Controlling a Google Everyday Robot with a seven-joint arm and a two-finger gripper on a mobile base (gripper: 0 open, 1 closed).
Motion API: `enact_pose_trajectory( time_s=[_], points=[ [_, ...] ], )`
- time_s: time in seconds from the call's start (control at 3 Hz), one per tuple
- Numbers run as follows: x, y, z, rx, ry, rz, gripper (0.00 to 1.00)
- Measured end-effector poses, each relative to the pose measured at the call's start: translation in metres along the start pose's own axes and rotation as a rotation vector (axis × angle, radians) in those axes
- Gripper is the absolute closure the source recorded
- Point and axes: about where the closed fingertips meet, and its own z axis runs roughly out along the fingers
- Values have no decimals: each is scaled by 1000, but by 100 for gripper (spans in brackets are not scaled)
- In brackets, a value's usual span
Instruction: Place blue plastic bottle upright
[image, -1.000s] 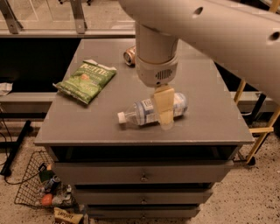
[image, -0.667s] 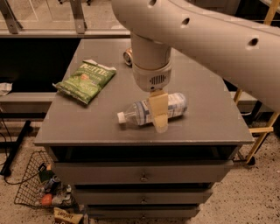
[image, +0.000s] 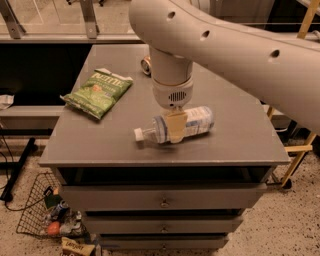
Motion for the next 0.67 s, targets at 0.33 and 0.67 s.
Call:
enact_pose_trajectory(
  time_s=[0.33, 0.67],
  points=[
    [-1, 0, 4, -9, -16, 12, 64],
    [-2, 4, 4, -20, -38, 18, 87]
  ],
)
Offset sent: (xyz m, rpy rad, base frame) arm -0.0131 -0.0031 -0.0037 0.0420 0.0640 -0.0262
